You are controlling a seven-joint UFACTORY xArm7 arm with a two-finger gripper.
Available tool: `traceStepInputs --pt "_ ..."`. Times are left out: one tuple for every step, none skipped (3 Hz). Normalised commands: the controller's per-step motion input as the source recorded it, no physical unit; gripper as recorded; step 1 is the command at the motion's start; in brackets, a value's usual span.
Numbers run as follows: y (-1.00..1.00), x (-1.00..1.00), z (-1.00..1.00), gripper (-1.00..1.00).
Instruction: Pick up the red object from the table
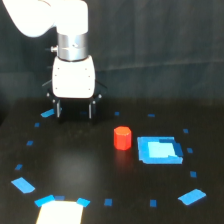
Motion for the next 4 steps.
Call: traceStepInputs --pt "0.02 0.95 -0.37 0.97" --pt "0.18 1.0 -0.43 1.0" --pt "-1.0 0.35 0.02 1.0" --pt "-0.96 0.26 -0.2 0.71"
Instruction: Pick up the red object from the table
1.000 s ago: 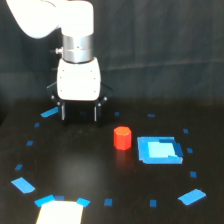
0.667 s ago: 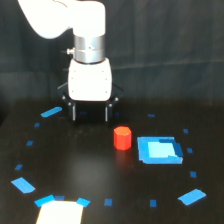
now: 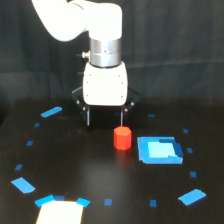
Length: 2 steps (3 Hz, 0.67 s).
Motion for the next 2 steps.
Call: traceStepInputs --pt "-0.71 0.66 -0.07 0.83" --pt "-0.61 0.24 -0.5 0.06"
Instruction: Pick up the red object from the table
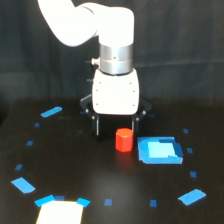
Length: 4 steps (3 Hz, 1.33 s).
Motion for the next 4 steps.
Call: traceStepInputs --pt "-0.34 -0.48 -1.0 -1.0" --pt "-0.09 -0.45 0.27 -1.0" --pt "0.1 -0.36 0.17 -1.0" --pt "0.37 0.3 1.0 -0.83"
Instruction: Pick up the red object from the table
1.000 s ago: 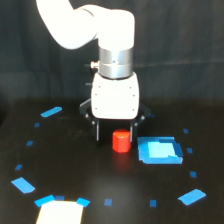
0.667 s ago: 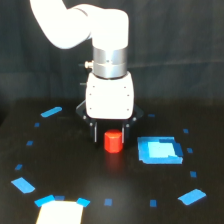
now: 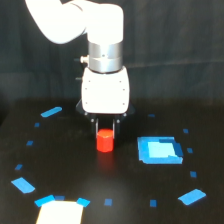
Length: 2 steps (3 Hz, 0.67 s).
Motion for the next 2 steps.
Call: traceStepInputs --pt "-0.58 0.4 1.0 -1.0" --pt "-0.22 0.06 1.0 -0.39"
